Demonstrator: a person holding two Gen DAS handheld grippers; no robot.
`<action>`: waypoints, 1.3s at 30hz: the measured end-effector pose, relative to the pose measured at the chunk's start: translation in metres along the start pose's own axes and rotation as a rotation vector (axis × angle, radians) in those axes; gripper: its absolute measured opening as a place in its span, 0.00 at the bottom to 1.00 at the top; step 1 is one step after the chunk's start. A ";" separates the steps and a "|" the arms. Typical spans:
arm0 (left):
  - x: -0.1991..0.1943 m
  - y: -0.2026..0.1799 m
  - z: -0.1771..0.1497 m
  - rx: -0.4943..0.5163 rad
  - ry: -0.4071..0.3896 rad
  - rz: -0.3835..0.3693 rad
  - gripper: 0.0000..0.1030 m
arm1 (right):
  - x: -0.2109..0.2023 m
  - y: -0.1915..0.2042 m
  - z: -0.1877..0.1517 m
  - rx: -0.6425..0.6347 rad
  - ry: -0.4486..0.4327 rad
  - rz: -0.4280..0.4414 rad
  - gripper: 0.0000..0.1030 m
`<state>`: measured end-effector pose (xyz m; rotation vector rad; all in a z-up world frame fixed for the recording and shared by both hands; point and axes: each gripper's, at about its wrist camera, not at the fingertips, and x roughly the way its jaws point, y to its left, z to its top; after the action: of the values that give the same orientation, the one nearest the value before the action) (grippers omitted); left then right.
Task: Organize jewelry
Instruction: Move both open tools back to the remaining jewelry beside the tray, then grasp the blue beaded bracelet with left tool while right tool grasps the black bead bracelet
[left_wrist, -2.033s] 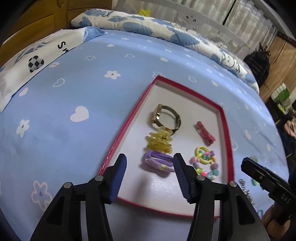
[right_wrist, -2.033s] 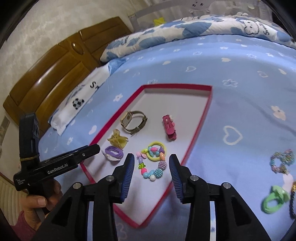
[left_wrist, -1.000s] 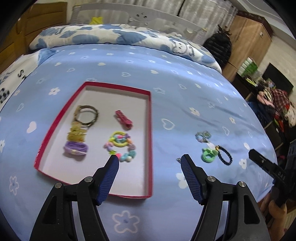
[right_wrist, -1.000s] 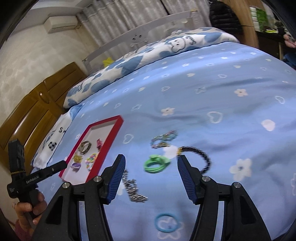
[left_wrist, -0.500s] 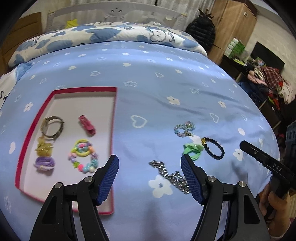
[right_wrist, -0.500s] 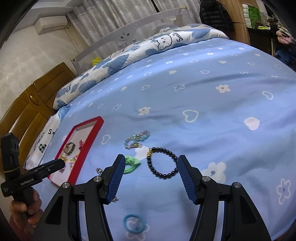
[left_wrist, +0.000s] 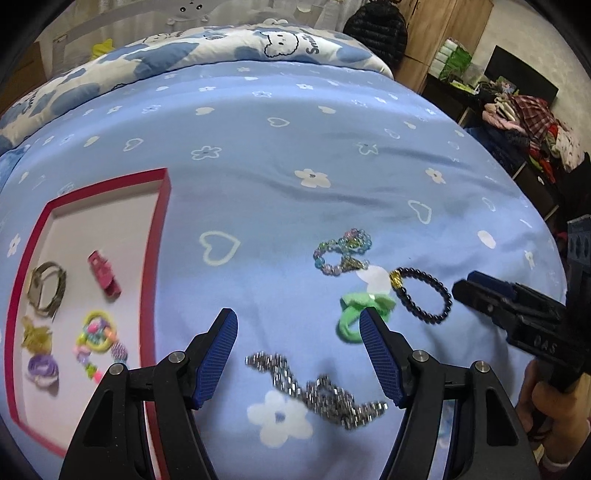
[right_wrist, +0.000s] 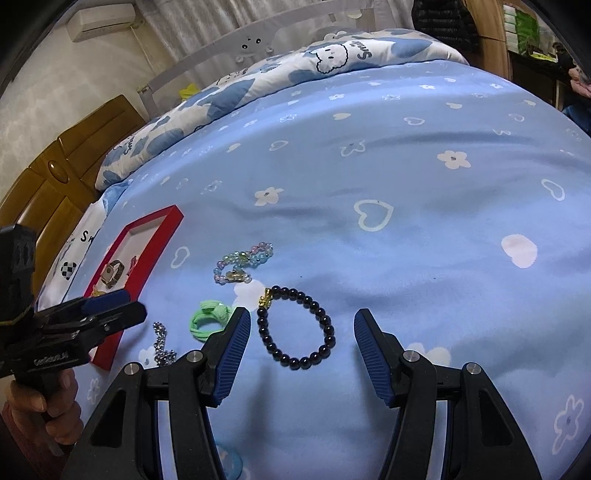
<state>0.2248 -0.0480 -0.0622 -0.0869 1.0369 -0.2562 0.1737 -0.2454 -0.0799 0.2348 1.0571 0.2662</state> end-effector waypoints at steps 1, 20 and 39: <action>0.006 0.000 0.005 0.001 0.006 0.000 0.66 | 0.003 -0.001 0.000 0.000 0.007 -0.001 0.58; 0.111 -0.024 0.051 0.123 0.093 -0.037 0.33 | 0.036 0.000 -0.002 -0.083 0.075 -0.083 0.18; 0.011 0.004 0.026 0.058 -0.064 -0.126 0.06 | -0.012 0.026 0.009 -0.046 -0.058 0.008 0.07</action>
<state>0.2534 -0.0479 -0.0584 -0.1079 0.9614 -0.3951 0.1731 -0.2255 -0.0572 0.2047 0.9916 0.2888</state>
